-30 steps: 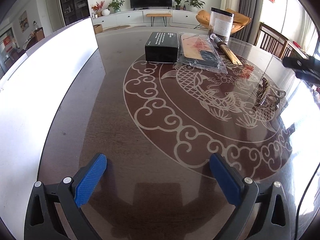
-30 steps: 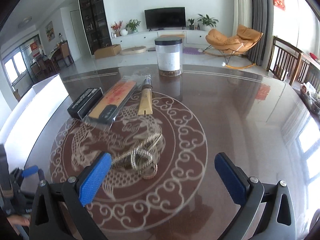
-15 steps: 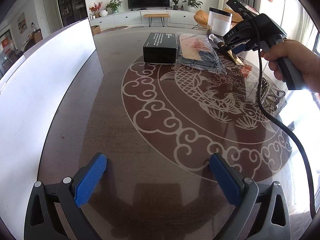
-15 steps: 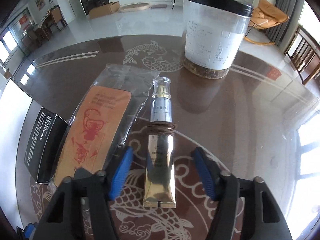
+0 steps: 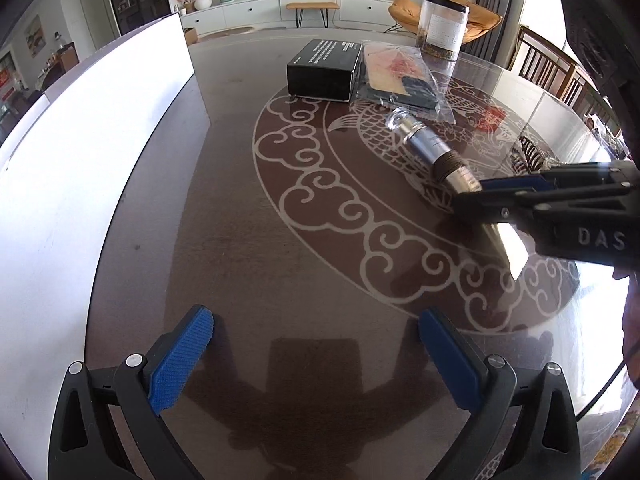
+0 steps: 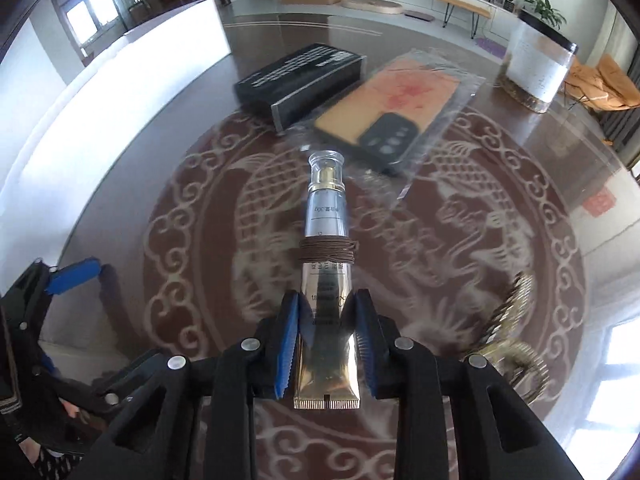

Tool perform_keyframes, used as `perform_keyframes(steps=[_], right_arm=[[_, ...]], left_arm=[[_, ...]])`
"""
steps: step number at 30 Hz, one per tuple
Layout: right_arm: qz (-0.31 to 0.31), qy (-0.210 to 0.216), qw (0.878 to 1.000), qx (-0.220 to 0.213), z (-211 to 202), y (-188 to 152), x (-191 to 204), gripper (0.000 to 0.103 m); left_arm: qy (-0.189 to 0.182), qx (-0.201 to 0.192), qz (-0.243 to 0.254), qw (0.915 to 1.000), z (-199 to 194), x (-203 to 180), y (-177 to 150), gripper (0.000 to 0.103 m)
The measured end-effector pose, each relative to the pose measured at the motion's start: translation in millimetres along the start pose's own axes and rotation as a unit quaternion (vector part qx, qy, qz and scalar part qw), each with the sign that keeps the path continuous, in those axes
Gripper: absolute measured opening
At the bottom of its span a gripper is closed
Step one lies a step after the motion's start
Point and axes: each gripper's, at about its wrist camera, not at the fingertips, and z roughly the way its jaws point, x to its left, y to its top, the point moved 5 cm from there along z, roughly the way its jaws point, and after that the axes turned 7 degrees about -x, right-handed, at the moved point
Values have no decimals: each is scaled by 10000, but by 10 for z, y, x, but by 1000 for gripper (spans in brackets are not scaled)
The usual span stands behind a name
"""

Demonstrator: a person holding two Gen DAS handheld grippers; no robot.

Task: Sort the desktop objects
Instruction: 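Close the left gripper on the gold tube while the right gripper releases it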

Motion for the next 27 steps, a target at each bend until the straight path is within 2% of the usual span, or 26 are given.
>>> perform_keyframes(steps=[2, 3, 4, 5, 6, 7, 10, 13, 15, 17, 20, 23, 27], right_arm=[[353, 848, 9957, 136, -35, -97, 237, 29], [537, 1080, 9926, 101, -83, -125, 289, 31], [640, 1136, 9914, -84, -175, -129, 298, 43], [633, 1036, 9920, -345, -302, -122, 277, 52], [561, 817, 9928, -674, -460, -123, 239, 71], [502, 571, 9919, -1020, -638, -135, 181, 84], [502, -107, 9842, -1696, -1073, -231, -136, 95], [487, -813, 9805, -1721, -1250, -546, -442, 96], [567, -999, 9796, -1647, -1255, -755, -653, 96], [649, -1133, 9788, -1579, -1246, -913, -766, 95], [771, -1188, 9785, -1501, -1181, -1066, -887, 95], [859, -1180, 9785, -1459, -1101, -1098, -900, 96], [930, -969, 9793, -1515, -962, -903, -893, 95]], left_arm=[[22, 109, -28, 9999, -43, 39, -71, 103], [36, 144, -60, 9999, -57, 59, -97, 103], [38, 164, -121, 9998, -71, 82, -115, 103], [13, 164, -231, 9996, -80, 104, -115, 103], [-42, 148, -391, 9991, -89, 129, -106, 103], [-122, 124, -600, 9980, -101, 162, -98, 103], [-536, -12, -1522, 9869, -117, 241, -12, 103], [-676, -204, -2231, 9722, -59, 226, 117, 103], [-360, -207, -2072, 9774, 41, 125, 226, 103], [148, -128, -1597, 9870, 155, -29, 312, 103], [572, -137, -913, 9941, 255, -260, 340, 103], [434, -310, -598, 9968, 264, -323, 340, 103], [100, -568, -136, 9982, 250, -253, 326, 103]])
